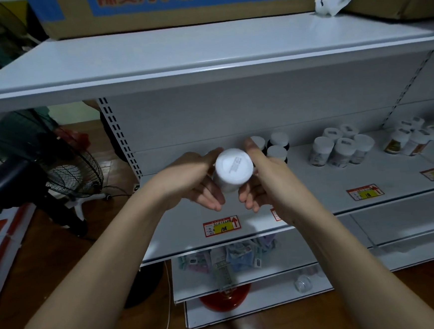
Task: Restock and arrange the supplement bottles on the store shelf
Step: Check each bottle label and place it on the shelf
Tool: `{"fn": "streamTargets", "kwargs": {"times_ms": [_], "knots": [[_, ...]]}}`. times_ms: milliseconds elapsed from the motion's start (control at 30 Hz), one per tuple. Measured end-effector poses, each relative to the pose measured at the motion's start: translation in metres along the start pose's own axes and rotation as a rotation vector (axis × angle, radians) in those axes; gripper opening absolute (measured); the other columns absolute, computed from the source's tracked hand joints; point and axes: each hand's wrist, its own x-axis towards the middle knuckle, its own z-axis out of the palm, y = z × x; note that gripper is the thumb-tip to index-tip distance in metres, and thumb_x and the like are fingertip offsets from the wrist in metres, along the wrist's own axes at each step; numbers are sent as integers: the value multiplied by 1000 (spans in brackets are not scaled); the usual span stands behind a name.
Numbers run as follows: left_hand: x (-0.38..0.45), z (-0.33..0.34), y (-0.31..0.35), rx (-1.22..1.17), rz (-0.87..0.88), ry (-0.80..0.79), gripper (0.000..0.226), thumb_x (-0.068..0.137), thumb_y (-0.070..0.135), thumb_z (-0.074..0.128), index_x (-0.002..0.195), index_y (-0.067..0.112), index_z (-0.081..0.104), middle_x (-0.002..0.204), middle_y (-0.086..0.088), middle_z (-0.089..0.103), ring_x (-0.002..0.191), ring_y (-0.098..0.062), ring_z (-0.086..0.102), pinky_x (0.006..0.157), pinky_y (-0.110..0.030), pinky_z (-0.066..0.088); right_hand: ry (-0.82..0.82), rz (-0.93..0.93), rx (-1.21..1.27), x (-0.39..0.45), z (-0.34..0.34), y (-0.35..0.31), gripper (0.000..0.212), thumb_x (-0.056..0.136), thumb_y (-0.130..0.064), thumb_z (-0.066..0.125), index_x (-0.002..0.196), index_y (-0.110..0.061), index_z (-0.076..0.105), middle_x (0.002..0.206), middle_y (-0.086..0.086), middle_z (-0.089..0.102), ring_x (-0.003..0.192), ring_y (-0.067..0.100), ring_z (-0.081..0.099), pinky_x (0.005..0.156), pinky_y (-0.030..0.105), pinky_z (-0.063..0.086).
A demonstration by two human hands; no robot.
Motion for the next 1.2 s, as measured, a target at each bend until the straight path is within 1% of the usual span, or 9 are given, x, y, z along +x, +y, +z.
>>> {"fn": "streamTargets", "kwargs": {"times_ms": [267,400,567,733,800,867,967,1067,1200], "knots": [[4,-2,1,38,-18,-26,71,102,57,34,104,-8,63,66,-23,69,55,-31,69,50,-26,55,9,18,28,3,-1,2,68,98,-61,38,87,1,64,52,18,57,39,23,50,40,24,41],[6,-3,0,31,-12,-33,67,103,55,35,111,-6,61,67,-23,70,57,-31,70,52,-27,57,13,13,30,4,-2,3,65,98,-59,41,88,1,63,53,19,58,40,24,51,41,24,42],[7,-5,-1,12,17,-36,56,102,52,42,112,1,63,75,-22,73,64,-32,71,71,-36,61,-18,-11,9,4,-7,4,53,99,-49,48,95,1,66,62,22,64,47,27,56,46,27,46],[7,-8,-1,-29,145,-25,33,102,38,51,117,13,66,92,-16,74,70,-24,72,64,-32,62,-41,-120,-27,5,-14,11,26,98,-30,58,123,-24,62,88,15,74,61,33,69,57,33,56],[8,-10,-3,-53,199,-10,27,100,30,56,126,22,60,102,-10,72,73,-20,74,62,-28,59,-51,-199,-79,8,-17,17,42,96,-25,63,133,-40,48,98,14,72,75,32,73,63,34,59],[9,-13,-7,-55,245,-30,40,98,23,59,137,31,51,112,-7,71,85,-20,75,71,-32,61,-63,-256,-137,12,-22,25,59,94,-23,66,142,-44,37,102,14,72,89,24,72,68,34,61],[11,-14,-13,2,329,-44,56,95,14,64,143,37,46,125,-3,65,103,-19,71,85,-33,60,-77,-277,-184,22,-27,38,63,92,-16,69,143,-33,36,118,4,69,104,12,69,80,35,59],[11,-10,-19,97,410,-16,59,90,12,71,140,34,49,130,4,61,105,-15,69,91,-30,57,-85,-291,-258,30,-27,49,57,88,-17,72,138,-20,45,127,-2,65,118,10,62,99,38,52],[12,-2,-30,217,480,57,55,85,21,78,132,33,52,124,15,61,103,3,62,81,-11,51,-88,-300,-308,33,-25,62,51,89,-10,73,133,-19,49,129,-9,62,122,1,57,104,27,47]]}}
